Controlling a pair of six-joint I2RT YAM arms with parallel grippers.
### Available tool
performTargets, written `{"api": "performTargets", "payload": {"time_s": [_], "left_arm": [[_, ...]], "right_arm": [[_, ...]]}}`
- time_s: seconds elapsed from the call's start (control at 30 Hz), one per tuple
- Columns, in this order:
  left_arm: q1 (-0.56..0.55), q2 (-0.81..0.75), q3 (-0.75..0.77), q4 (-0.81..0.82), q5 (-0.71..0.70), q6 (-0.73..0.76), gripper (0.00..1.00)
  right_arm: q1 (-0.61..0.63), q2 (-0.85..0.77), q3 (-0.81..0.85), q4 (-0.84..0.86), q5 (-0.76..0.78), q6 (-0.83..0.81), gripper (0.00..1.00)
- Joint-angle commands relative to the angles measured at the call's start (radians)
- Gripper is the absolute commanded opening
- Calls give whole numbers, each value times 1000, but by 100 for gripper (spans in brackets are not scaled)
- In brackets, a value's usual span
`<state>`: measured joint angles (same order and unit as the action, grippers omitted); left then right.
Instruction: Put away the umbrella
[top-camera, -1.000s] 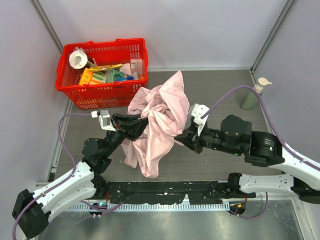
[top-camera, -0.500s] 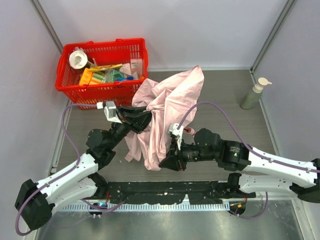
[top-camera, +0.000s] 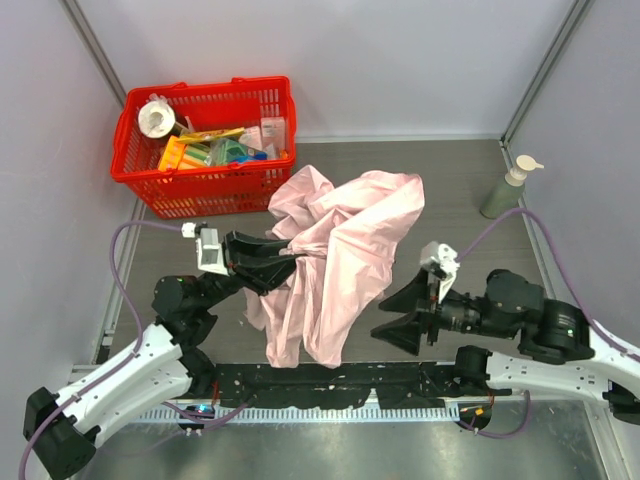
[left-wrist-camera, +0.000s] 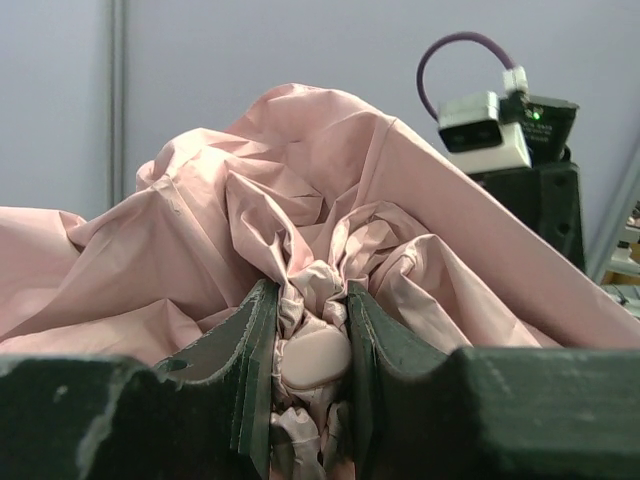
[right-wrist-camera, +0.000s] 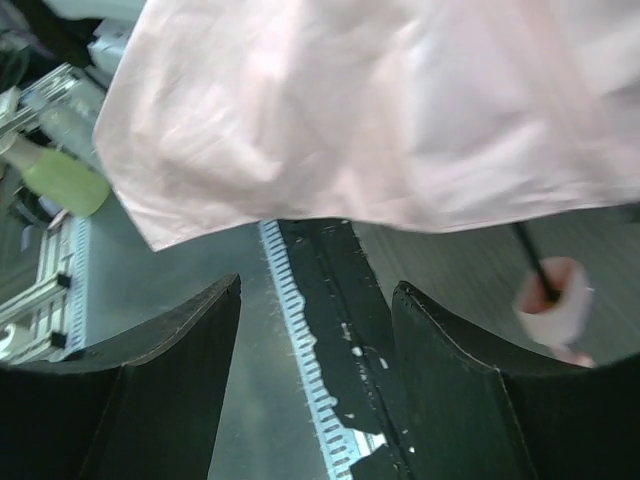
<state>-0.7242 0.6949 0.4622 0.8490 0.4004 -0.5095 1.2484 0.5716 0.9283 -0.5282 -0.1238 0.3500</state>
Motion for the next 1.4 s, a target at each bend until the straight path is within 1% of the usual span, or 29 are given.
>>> {"api": "performTargets", "payload": {"time_s": [0.0, 0.03, 0.07, 0.13, 0.17, 0.2, 0.27, 0.3, 0.37, 0.5, 0.6, 0.73, 0.9, 0.93, 1.07, 1.27, 1.37], "left_arm": [[5, -52, 53, -79, 118, 49, 0], [3, -66, 61, -112, 130, 63, 0], [5, -74, 72, -157, 140, 77, 0], [5, -92, 87, -226, 146, 100, 0], [5, -100, 92, -249, 147, 103, 0], [5, -104, 95, -263, 141, 104, 0], [3, -112, 102, -289, 130, 103, 0], [5, -112, 102, -294, 135, 98, 0], [5, -109, 102, -297, 155, 83, 0], [5, -100, 92, -265, 195, 46, 0], [3, -97, 87, -243, 213, 25, 0], [5, -91, 81, -202, 251, -12, 0], [5, -72, 84, -183, 288, -35, 0], [5, -72, 82, -180, 288, -37, 0], [5, -57, 85, -140, 291, -53, 0], [5, 0, 85, -47, 298, -107, 0], [5, 31, 85, -5, 299, -139, 0]], "right_arm": [[5, -36, 79, -193, 335, -13, 66], [5, -50, 90, -206, 387, -14, 66], [5, -55, 115, -205, 407, -25, 66], [5, -64, 148, -179, 395, -42, 66], [3, -59, 162, -153, 371, -55, 66], [5, -55, 188, -139, 302, -63, 65], [5, -39, 216, -90, 213, -86, 65], [5, -26, 222, -46, 195, -89, 65], [5, 2, 237, -15, 155, -115, 65], [5, 102, 267, -36, 249, -170, 66], [5, 166, 251, -6, 257, -201, 66], [5, 200, 222, 31, 262, -227, 66], [5, 232, 192, 74, 172, -238, 70], [5, 232, 187, 79, 165, -235, 73], [5, 244, 159, 94, 187, -232, 79], [5, 275, 124, 132, 230, -223, 80], [5, 284, 110, 168, 227, -221, 81]]}}
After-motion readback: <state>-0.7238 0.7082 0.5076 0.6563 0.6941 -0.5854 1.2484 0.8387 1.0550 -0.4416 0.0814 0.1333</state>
